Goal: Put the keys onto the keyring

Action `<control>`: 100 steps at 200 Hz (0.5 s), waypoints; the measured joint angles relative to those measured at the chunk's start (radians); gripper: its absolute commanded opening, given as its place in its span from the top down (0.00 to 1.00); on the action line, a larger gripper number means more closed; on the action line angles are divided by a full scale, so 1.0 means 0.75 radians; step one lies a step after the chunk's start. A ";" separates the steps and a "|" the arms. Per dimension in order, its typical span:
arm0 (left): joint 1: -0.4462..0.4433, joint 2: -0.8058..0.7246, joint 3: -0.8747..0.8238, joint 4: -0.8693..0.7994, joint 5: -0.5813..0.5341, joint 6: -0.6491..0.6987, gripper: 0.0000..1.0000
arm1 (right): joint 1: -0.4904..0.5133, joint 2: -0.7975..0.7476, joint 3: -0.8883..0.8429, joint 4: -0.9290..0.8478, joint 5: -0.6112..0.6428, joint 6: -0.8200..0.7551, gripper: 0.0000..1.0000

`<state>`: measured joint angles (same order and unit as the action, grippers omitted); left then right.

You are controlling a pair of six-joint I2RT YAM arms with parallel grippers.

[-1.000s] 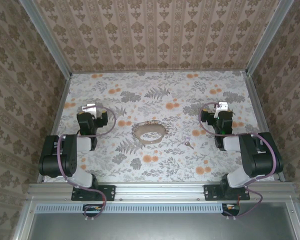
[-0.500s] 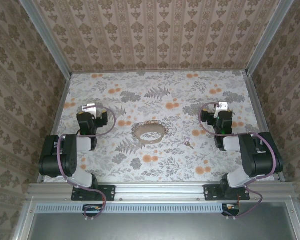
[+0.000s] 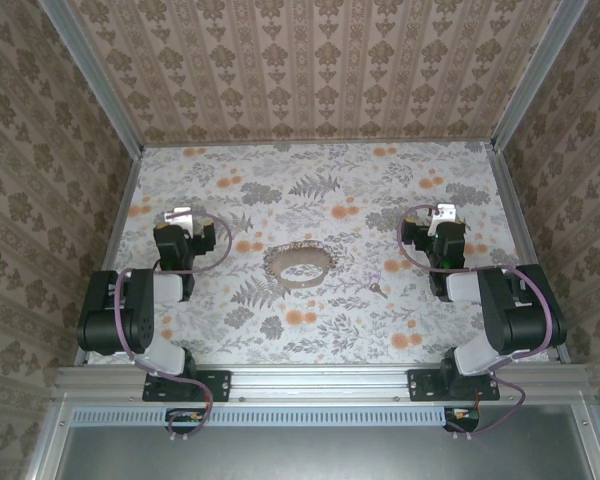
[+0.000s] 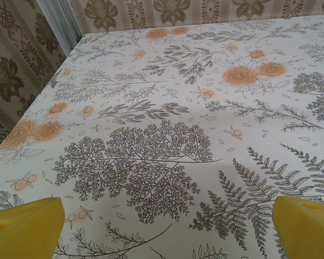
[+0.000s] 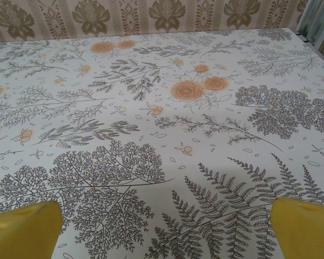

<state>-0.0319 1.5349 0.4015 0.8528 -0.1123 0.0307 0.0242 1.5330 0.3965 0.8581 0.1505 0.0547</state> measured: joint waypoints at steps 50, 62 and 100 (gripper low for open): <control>-0.011 -0.024 0.001 -0.045 0.003 0.001 0.00 | 0.000 -0.028 0.000 -0.022 0.037 0.006 0.01; -0.018 -0.048 0.001 -0.072 -0.002 0.001 0.00 | 0.000 -0.042 0.000 -0.027 0.042 0.007 0.02; -0.053 -0.183 0.011 -0.191 -0.036 0.016 0.00 | 0.000 -0.179 0.019 -0.210 0.075 0.017 0.04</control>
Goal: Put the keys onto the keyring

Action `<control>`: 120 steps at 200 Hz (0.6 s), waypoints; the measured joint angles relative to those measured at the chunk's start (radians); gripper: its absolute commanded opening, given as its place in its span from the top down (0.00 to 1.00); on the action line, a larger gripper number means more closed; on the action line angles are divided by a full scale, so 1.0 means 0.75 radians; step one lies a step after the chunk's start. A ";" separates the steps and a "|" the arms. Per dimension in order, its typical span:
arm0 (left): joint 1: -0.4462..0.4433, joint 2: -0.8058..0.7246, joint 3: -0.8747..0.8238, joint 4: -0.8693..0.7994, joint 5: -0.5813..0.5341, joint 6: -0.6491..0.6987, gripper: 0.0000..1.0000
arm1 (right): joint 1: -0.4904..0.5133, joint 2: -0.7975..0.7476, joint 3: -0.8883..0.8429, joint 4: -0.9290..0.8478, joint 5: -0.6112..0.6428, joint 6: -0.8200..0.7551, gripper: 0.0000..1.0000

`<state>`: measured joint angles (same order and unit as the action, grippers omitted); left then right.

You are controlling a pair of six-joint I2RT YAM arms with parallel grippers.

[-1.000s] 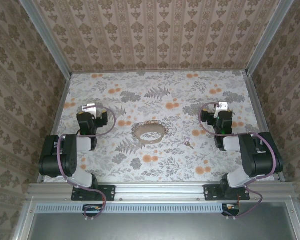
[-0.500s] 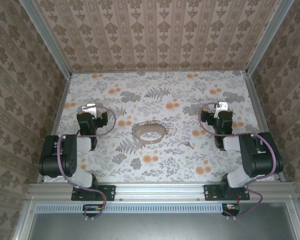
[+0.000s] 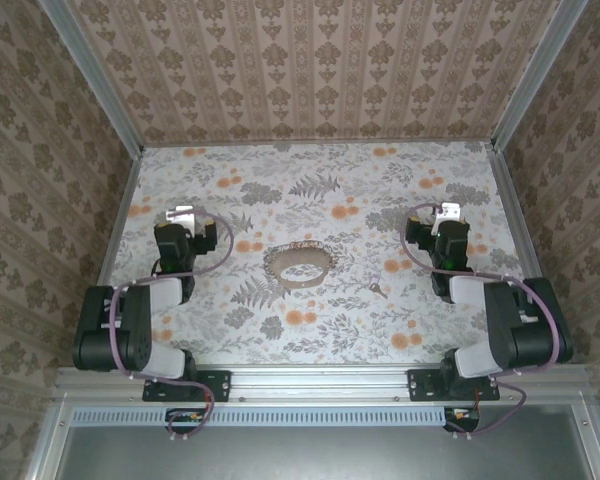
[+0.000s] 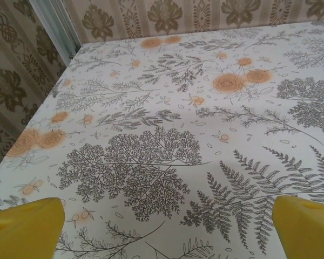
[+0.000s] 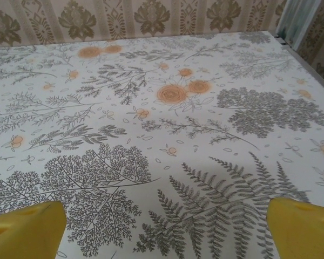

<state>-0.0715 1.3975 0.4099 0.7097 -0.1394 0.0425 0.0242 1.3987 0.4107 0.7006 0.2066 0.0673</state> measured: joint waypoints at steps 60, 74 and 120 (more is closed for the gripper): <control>-0.087 -0.190 0.245 -0.448 -0.015 -0.100 0.00 | 0.001 -0.252 0.310 -0.514 -0.094 0.209 0.11; -0.141 -0.233 0.275 -0.533 -0.009 -0.140 0.00 | 0.008 -0.251 0.367 -0.635 -0.185 0.279 0.17; -0.378 -0.316 0.338 -0.805 0.016 -0.219 0.01 | 0.167 -0.140 0.512 -0.996 -0.445 0.405 0.27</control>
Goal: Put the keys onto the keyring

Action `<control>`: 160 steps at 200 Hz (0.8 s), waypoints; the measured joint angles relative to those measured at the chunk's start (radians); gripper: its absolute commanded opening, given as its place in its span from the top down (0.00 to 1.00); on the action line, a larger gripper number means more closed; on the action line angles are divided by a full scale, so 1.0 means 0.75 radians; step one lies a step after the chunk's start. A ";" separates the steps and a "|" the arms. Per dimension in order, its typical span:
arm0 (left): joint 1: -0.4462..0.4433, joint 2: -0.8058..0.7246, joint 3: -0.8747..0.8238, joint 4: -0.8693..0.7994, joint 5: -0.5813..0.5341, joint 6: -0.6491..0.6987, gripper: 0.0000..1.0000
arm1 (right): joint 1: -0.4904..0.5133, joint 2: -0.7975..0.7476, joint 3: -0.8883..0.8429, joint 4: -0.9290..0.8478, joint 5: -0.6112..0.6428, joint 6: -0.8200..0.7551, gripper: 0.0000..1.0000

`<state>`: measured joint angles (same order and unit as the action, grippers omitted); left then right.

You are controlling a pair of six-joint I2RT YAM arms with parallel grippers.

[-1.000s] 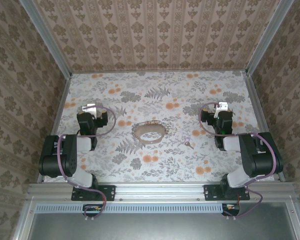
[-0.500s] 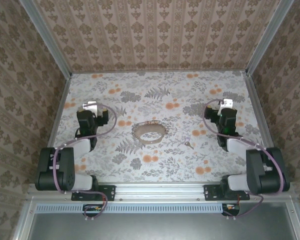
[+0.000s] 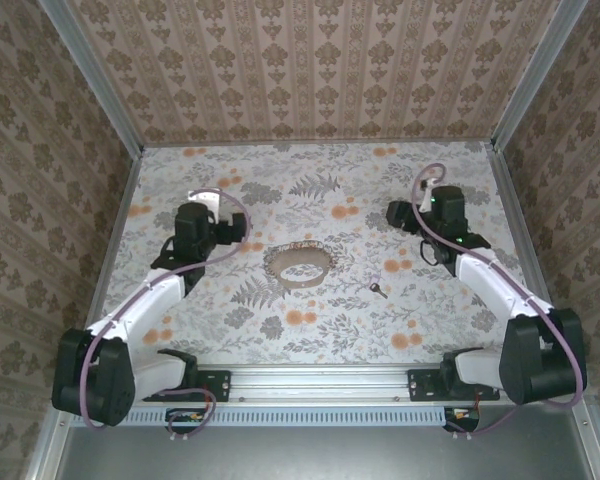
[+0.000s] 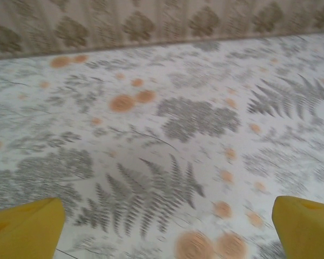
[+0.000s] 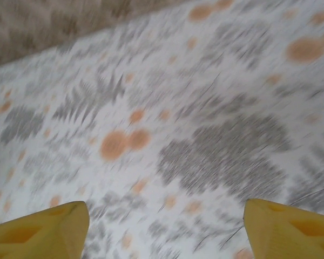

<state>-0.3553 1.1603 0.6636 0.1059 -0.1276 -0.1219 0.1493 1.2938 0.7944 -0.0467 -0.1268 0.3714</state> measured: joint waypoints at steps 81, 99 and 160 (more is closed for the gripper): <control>-0.310 0.044 0.116 -0.273 0.130 -0.020 0.08 | 0.290 0.293 0.122 -0.264 -0.196 -0.040 0.52; -0.355 0.104 0.161 -0.287 0.138 -0.018 0.10 | 0.334 0.304 0.122 -0.305 -0.202 -0.065 0.53; -0.430 0.270 0.186 -0.278 0.157 -0.031 0.19 | 0.459 0.348 0.128 -0.364 -0.189 -0.127 0.53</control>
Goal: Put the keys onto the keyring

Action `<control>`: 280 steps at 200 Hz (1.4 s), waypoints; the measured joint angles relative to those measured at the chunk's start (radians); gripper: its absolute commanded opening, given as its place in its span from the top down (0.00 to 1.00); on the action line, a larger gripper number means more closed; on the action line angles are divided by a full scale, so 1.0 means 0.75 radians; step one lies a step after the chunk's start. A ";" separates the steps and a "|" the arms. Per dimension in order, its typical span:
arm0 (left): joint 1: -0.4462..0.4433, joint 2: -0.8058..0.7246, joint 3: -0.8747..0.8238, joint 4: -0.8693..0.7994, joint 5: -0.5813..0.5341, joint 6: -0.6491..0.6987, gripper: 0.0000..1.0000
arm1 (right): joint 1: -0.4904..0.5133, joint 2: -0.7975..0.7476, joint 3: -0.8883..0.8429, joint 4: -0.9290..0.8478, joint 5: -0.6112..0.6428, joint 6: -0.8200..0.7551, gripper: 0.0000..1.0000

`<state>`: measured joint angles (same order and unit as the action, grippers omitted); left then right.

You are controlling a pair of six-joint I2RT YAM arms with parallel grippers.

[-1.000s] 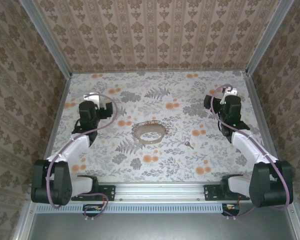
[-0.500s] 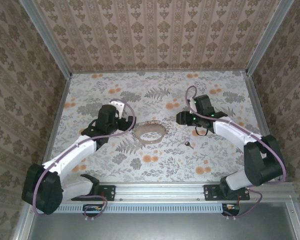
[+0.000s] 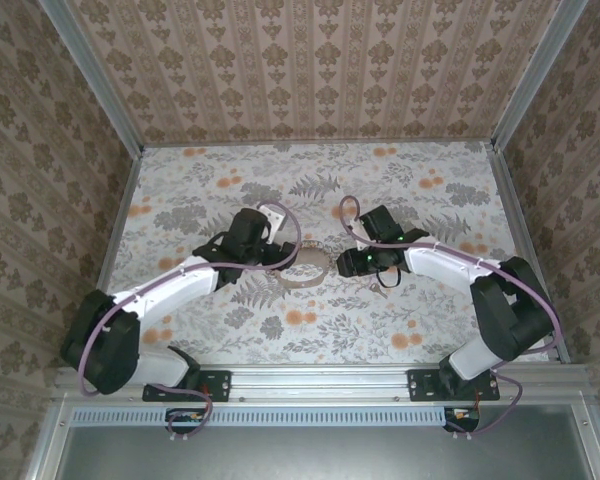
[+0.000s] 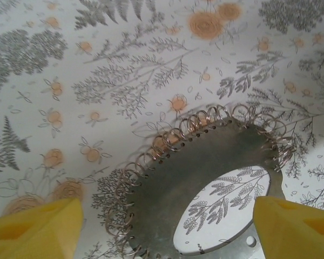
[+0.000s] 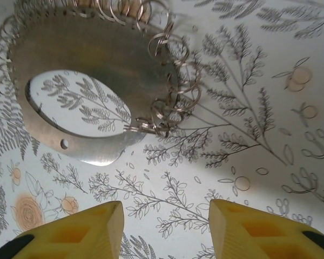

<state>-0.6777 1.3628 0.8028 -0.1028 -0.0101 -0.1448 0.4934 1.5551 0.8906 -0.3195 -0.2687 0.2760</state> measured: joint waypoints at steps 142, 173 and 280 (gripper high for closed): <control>-0.030 0.056 -0.005 0.071 0.015 -0.067 0.19 | 0.024 0.247 0.155 0.007 0.075 -0.020 0.55; -0.030 0.056 -0.025 0.073 0.015 -0.078 0.19 | 0.024 0.278 0.187 0.000 0.119 -0.029 0.56; -0.037 0.052 -0.012 0.047 0.217 -0.004 0.27 | -0.050 0.248 0.208 -0.005 0.136 -0.030 0.55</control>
<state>-0.7052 1.4017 0.7937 -0.0677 0.1528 -0.1474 0.4557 1.7409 1.0462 -0.3229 -0.1669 0.2539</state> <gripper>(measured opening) 0.757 0.434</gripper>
